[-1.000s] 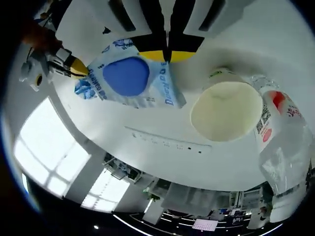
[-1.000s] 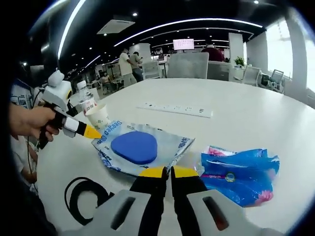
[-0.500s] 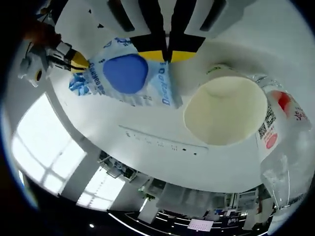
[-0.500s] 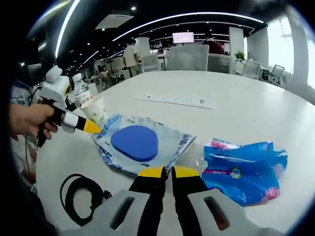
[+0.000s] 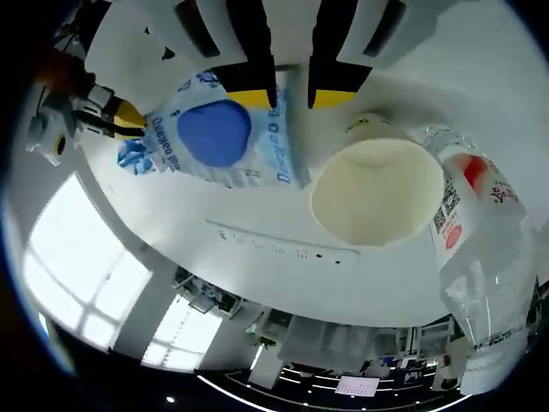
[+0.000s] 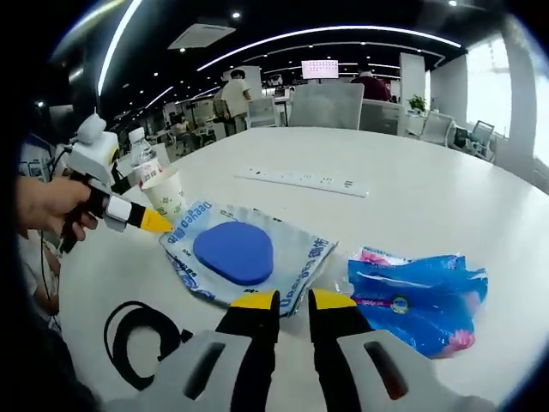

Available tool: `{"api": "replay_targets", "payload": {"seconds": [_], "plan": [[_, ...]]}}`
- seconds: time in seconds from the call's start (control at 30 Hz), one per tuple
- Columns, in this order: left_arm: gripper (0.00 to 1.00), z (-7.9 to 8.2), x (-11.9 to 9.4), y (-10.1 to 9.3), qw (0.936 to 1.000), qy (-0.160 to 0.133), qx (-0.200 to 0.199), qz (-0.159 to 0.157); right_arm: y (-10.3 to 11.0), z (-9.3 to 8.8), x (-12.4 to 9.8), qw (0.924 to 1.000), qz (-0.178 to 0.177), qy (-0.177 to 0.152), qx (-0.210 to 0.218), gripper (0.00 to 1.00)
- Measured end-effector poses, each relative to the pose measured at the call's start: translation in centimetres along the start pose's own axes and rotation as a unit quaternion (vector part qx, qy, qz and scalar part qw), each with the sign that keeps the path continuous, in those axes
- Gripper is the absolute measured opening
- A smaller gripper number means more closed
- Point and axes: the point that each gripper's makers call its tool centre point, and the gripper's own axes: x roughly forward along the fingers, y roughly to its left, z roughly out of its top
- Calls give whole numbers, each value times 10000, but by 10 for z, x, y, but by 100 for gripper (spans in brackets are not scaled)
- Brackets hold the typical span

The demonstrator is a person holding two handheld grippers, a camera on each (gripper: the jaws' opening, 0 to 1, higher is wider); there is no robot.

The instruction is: Arrange the tabletop items into an orderly group along one side of the table until the central work area is clear of visible clutter.

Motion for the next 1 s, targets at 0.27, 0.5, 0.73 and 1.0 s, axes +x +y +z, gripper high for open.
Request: {"api": "replay_targets", "payload": {"seconds": [0.27, 0.5, 0.73, 1.0], "plan": [[21, -2, -6, 0, 9998, -113, 144, -40, 7, 11, -11, 9998, 53, -191, 29, 25], [28, -7, -20, -3, 9995, -213, 181, -132, 16, 11, -19, 9996, 109, -244, 12, 33], [36, -15, -42, -20, 9982, -314, 413, -292, 31, 0, -28, 9995, 274, -136, 2, 41], [39, -35, -47, -36, 9971, -170, 553, -496, 54, -11, -37, 9991, 415, 3, -80, 42]]}}
